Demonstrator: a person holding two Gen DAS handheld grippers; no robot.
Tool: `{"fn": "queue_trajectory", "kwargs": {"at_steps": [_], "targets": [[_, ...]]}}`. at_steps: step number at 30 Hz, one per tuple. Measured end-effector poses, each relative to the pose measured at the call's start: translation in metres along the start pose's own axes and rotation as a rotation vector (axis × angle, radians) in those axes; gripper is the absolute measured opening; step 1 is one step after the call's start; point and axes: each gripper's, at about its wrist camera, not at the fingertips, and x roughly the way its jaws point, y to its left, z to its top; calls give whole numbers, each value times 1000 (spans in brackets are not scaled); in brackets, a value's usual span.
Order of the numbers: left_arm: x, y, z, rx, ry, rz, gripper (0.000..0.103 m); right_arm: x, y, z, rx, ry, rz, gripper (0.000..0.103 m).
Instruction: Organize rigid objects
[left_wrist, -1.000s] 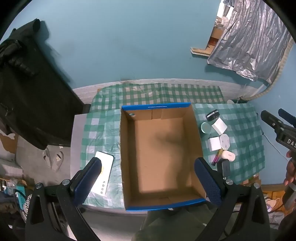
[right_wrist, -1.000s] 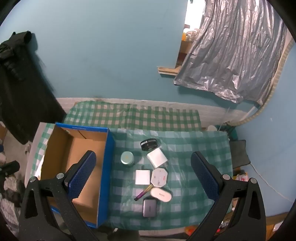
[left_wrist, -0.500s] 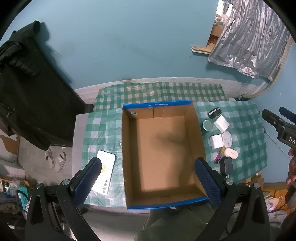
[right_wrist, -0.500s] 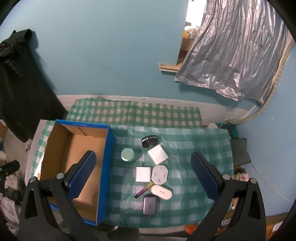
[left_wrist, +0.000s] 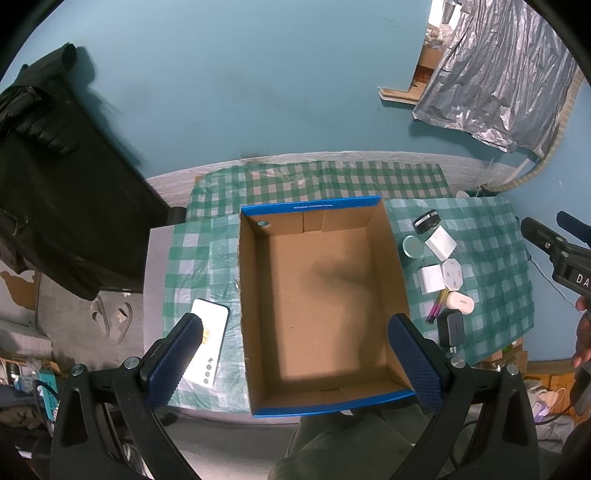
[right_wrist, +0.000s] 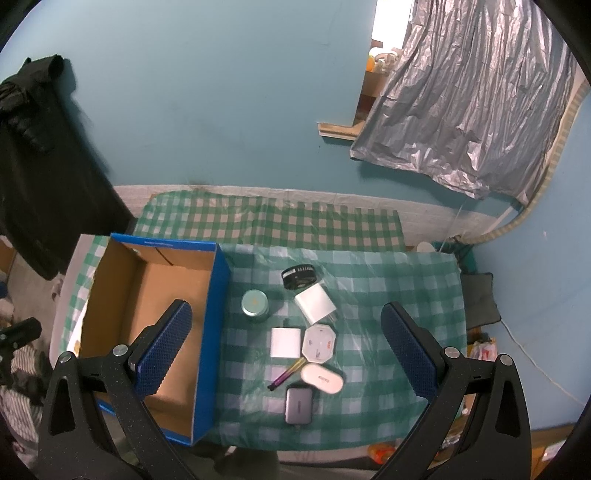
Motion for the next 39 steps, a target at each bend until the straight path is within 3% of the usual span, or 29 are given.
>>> {"fn": "queue_trajectory", "kwargs": {"at_steps": [39], "targets": [[7, 0, -2, 1, 6, 0, 101, 6, 4, 1, -4, 21, 8, 102]]}}
